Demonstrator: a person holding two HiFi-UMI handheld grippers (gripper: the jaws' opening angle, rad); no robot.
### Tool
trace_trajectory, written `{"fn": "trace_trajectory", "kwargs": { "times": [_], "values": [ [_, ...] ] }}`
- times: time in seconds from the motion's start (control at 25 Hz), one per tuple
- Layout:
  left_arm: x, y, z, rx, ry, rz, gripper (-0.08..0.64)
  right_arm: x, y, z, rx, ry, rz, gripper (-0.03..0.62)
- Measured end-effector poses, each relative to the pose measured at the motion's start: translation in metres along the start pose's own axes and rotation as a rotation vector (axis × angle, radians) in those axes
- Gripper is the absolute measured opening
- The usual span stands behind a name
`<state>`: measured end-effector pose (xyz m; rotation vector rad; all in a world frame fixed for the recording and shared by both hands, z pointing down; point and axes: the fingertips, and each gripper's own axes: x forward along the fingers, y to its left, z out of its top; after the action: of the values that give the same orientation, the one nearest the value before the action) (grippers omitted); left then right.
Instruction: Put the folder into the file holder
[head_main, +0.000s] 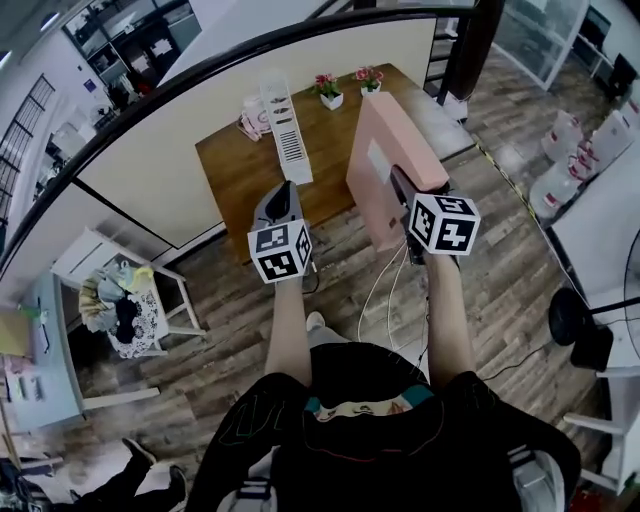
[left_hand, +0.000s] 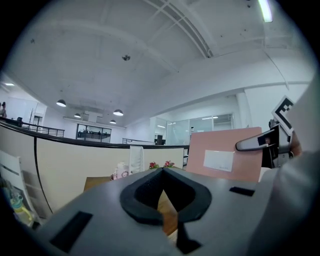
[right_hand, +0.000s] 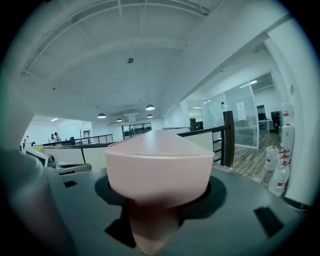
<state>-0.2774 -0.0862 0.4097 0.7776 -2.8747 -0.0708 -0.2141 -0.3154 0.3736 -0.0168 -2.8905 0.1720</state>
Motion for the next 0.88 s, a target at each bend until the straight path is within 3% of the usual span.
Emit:
{"fn": "trace_trajectory", "kwargs": {
  "times": [0.48, 0.88],
  "values": [
    [-0.002, 0.077, 0.026, -0.029, -0.057, 0.089, -0.003, 0.061, 0.073, 0.061, -0.089, -0.067, 0.098, 0.281],
    [0.018, 0.108, 0.036, -0.033, -0.076, 0.067, -0.003, 0.096, 0.117, 0.093, -0.126, -0.101, 0.127, 0.281]
  ]
}}
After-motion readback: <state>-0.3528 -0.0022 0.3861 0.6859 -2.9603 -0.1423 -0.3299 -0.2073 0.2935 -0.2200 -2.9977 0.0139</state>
